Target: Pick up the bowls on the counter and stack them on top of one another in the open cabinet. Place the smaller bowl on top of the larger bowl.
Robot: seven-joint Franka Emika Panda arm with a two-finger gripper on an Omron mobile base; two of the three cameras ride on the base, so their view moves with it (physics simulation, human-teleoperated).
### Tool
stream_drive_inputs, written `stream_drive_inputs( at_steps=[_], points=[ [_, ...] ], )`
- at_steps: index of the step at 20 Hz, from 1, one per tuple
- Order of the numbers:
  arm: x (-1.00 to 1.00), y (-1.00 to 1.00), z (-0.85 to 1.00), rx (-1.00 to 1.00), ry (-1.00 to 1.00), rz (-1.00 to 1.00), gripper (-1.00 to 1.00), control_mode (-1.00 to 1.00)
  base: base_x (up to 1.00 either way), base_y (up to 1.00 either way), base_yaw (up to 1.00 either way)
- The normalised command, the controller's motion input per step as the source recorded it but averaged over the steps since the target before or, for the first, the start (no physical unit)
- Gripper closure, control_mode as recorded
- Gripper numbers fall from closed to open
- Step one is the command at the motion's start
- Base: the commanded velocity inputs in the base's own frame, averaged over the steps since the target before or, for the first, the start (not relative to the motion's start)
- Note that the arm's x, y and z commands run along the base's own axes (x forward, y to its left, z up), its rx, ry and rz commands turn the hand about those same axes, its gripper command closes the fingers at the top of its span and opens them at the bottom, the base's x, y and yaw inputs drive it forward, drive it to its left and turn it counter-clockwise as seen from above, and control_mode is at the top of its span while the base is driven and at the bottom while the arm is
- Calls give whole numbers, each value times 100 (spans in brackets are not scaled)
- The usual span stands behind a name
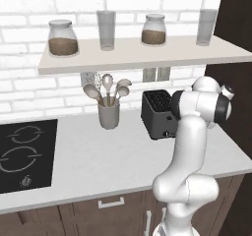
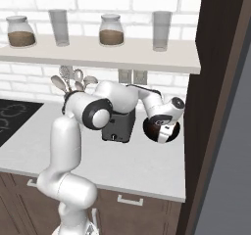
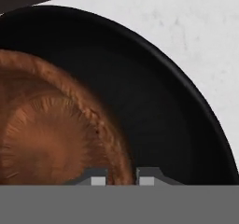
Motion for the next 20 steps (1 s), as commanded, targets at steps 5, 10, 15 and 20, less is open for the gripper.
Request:
stream_drive_inputs(
  at_steps=[5,10,15,20],
  points=[
    [0,0,14,0,-1,0,-100,-100,0,0,0],
    [-4,15,34,-2,-8,0,-100,-100,0,0,0],
    [-34,1,18,0,-2,0,-100,-100,0,0,0],
    [-66,5,0,-2,-1,0,-100,-100,0,0,0]
  ],
)
